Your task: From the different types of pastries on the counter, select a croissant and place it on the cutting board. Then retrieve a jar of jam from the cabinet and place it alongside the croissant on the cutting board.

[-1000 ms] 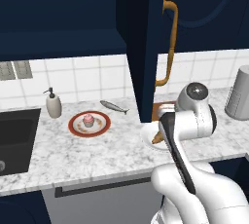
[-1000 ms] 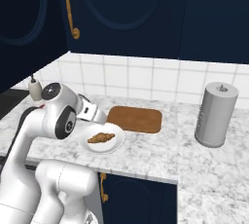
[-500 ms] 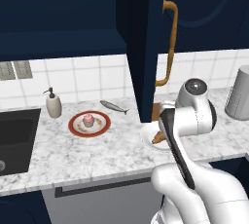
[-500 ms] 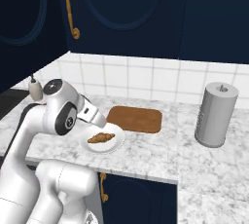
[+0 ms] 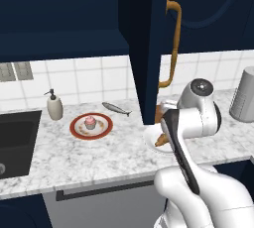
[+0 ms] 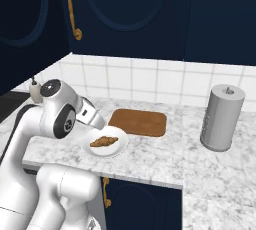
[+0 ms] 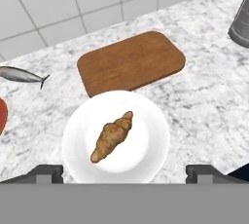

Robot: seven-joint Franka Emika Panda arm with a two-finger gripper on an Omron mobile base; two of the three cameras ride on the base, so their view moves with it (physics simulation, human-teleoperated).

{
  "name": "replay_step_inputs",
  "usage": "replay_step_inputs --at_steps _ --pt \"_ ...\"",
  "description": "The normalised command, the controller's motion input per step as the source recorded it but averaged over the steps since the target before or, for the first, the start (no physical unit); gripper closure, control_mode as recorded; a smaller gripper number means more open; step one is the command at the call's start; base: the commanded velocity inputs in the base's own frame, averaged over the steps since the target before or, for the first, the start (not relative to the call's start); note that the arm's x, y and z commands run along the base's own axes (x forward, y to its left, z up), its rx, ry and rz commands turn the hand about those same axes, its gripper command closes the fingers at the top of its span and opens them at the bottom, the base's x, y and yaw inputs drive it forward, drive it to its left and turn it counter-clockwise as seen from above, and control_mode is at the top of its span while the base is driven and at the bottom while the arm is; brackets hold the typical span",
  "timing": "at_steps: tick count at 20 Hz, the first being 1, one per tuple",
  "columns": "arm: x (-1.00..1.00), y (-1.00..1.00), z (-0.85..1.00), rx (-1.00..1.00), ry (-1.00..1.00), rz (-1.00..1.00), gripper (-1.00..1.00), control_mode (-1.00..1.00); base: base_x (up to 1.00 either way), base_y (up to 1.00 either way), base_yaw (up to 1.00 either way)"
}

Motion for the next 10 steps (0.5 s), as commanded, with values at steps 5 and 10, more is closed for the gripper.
replay_step_inputs --at_steps 5,10 --pt "-0.13 0.07 -0.16 0.03 -0.08 -0.03 -1.00 -1.00 0.00 0.00 0.00" --pt "-0.03 0.00 -0.08 0.13 -0.01 -0.05 -1.00 -1.00 0.00 0.00 0.00"
